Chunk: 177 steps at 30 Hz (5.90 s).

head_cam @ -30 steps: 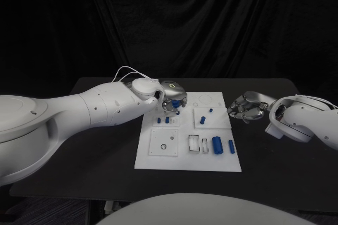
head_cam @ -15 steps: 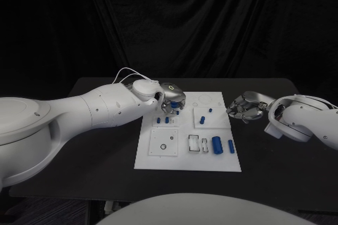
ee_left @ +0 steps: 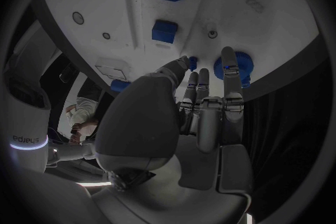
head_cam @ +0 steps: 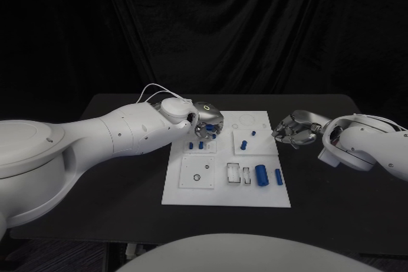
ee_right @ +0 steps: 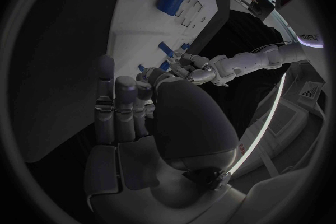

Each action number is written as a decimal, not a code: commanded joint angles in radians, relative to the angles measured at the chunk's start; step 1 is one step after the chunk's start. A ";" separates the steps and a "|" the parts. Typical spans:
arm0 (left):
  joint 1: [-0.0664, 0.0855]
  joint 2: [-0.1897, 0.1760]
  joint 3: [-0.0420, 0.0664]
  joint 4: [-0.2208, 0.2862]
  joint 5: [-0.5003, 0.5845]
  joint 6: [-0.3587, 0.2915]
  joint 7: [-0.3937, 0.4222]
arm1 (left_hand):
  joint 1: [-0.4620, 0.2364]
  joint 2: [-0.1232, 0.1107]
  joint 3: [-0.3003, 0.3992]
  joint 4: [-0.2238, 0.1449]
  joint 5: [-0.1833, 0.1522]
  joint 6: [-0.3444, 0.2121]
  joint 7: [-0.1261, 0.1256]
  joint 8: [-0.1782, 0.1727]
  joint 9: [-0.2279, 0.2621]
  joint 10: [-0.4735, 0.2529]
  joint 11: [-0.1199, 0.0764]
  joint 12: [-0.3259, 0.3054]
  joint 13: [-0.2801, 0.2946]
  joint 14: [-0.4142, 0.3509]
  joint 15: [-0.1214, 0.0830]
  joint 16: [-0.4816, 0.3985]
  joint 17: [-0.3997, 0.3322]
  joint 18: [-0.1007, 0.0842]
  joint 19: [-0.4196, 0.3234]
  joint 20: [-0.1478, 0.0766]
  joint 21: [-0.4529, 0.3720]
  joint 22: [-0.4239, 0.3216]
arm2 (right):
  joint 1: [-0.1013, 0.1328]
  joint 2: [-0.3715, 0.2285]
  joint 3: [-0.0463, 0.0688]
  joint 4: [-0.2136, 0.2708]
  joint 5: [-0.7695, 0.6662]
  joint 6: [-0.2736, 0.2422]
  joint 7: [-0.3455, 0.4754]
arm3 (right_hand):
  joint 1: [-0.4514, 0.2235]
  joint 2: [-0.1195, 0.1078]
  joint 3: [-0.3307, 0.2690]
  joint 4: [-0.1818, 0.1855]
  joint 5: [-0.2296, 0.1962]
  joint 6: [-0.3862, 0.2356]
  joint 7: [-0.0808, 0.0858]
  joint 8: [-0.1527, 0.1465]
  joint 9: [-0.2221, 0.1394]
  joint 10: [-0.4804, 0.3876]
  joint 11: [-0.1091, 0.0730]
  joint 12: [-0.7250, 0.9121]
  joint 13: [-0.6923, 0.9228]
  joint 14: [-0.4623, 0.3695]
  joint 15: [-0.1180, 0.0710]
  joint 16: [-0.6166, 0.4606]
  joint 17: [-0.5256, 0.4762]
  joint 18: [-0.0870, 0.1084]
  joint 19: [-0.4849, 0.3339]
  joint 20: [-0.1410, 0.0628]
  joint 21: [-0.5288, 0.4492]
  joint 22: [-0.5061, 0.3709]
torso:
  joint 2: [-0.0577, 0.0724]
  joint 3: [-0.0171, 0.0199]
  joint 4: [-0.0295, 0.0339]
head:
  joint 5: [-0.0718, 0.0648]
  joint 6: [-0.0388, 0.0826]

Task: Assemble the parts on the task board

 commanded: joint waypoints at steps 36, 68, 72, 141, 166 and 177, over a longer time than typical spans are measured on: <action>-0.024 0.012 0.001 -0.040 -0.003 -0.128 0.056 | 0.026 0.059 0.040 -0.042 0.047 0.133 -0.003 0.037 0.043 0.176 -0.012 -0.019 -0.019 0.055 -0.009 -0.015 0.127 0.014 -0.029 0.000 -0.004 -0.001 | -0.002 0.001 0.001 -0.002 0.000 0.017 -0.026 | -0.004 -0.007 0.008 -0.004 0.007 0.008 -0.002 0.004 0.000 -0.002 -0.001 -0.007 -0.003 -0.003 -0.003 -0.010 -0.004 0.010 0.000 -0.001 -0.008 -0.002 | 0.000 -0.0003 0.0001 | -0.002 0.000; 0.137 -0.288 0.002 0.271 -0.003 -0.247 0.001 | -0.022 0.052 0.031 -0.031 0.036 0.159 -0.017 0.013 0.061 0.230 -0.023 -0.145 -0.124 0.055 -0.017 -0.026 0.112 0.014 -0.011 -0.003 -0.004 -0.001 | -0.002 -0.031 0.001 0.004 0.000 0.026 -0.037 | -0.002 -0.007 0.010 -0.007 0.007 0.009 -0.002 0.005 0.000 -0.003 -0.001 -0.010 -0.006 -0.004 -0.004 -0.014 -0.008 0.010 0.000 -0.001 -0.010 -0.003 | -0.004 0.0014 0.0072 | 0.006 0.000; 0.139 -0.306 0.001 0.281 -0.003 -0.225 -0.005 | -0.025 0.053 0.030 -0.029 0.034 0.157 -0.019 0.010 0.061 0.231 -0.024 -0.151 -0.129 0.054 -0.017 -0.027 0.110 0.014 -0.014 -0.003 -0.004 -0.001 | -0.002 -0.029 0.001 0.004 0.000 0.027 -0.035 | -0.002 -0.007 0.010 -0.007 0.007 0.010 -0.002 0.005 0.000 -0.004 -0.001 -0.011 -0.007 -0.004 -0.004 -0.015 -0.009 0.010 0.001 -0.001 -0.010 -0.003 | -0.009 0.0044 0.0121 | 0.003 0.000; -0.011 -0.147 0.001 0.093 -0.003 -0.130 0.009 | -0.031 0.054 0.031 -0.029 0.031 0.133 -0.017 -0.013 0.066 0.233 -0.021 -0.190 -0.157 0.049 -0.015 -0.035 0.094 0.014 -0.019 -0.006 -0.004 -0.001 | -0.004 -0.018 0.000 -0.003 0.000 0.040 -0.032 | -0.003 -0.007 0.012 -0.009 0.007 0.010 -0.002 0.006 0.000 -0.006 -0.001 -0.014 -0.009 -0.005 -0.004 -0.018 -0.011 0.010 0.001 -0.002 -0.013 -0.004 | -0.014 0.0051 0.0245 | -0.012 0.000; -0.024 -0.131 0.001 0.077 -0.003 -0.107 0.008 | -0.029 0.056 0.032 -0.030 0.030 0.131 -0.015 -0.015 0.066 0.232 -0.020 -0.192 -0.158 0.047 -0.015 -0.036 0.091 0.014 -0.022 -0.005 -0.004 -0.001 | -0.004 -0.019 0.001 -0.002 0.000 0.040 -0.033 | -0.003 -0.007 0.012 -0.009 0.007 0.010 -0.002 0.006 0.000 -0.006 -0.001 -0.014 -0.009 -0.005 -0.004 -0.018 -0.011 0.010 0.001 -0.002 -0.013 -0.004 | -0.014 0.0051 0.0241 | -0.018 0.000; -0.025 -0.124 0.001 0.071 -0.003 -0.105 0.009 | -0.027 0.056 0.033 -0.032 0.029 0.127 -0.013 -0.018 0.066 0.231 -0.018 -0.194 -0.159 0.046 -0.013 -0.038 0.088 0.014 -0.026 -0.004 -0.004 -0.001 | -0.004 -0.018 0.001 -0.002 0.000 0.042 -0.033 | -0.003 -0.007 0.012 -0.009 0.007 0.010 -0.002 0.006 0.000 -0.006 -0.001 -0.014 -0.009 -0.005 -0.004 -0.018 -0.011 0.010 0.001 -0.002 -0.013 -0.004 | -0.014 0.0048 0.0254 | -0.022 0.000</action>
